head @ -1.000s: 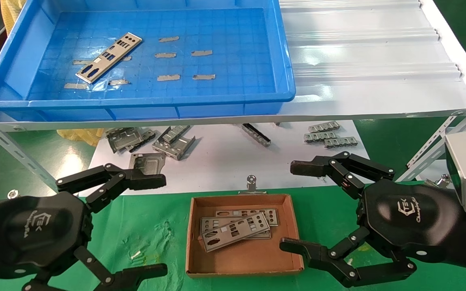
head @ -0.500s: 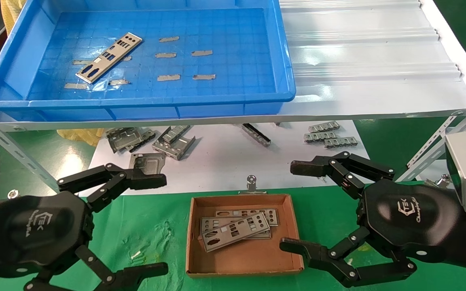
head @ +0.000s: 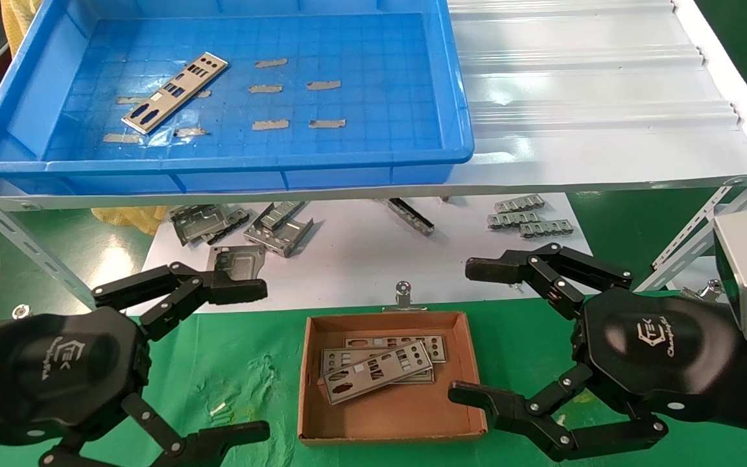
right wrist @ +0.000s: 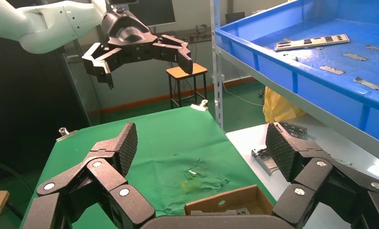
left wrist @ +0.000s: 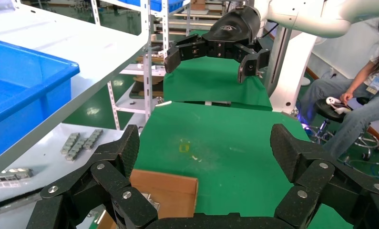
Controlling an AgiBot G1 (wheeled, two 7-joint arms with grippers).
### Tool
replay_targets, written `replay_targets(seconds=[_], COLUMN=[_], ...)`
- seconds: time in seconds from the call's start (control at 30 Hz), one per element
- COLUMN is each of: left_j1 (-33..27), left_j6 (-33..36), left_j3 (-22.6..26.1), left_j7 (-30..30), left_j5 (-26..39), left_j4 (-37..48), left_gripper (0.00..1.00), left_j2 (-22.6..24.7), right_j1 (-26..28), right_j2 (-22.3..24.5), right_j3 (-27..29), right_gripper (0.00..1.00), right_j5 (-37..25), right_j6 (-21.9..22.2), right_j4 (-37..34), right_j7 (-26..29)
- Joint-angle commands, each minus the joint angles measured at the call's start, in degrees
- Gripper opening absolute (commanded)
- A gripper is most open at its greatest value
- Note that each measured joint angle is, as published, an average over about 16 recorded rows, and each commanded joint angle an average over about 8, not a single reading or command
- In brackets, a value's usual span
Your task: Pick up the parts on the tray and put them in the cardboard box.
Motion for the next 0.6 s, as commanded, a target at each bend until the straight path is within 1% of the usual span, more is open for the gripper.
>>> replay_targets(seconds=[0.03,0.6], left_j1=[0.0,0.0], left_j6=[0.0,0.0], left_j3=[0.0,0.0], left_j7=[0.0,0.0], left_j5=[0.0,0.0], left_j4=[0.0,0.1], left_gripper=[1.00,1.00], left_j2=[0.0,0.0], right_j1=[0.0,0.0], right_j2=[0.0,0.0], right_j3=[0.0,0.0], right_gripper=[1.00,1.00], right_j5=[0.0,0.0], right_j6=[0.0,0.0], right_j4=[0.0,0.0], right_j7=[0.0,0.0])
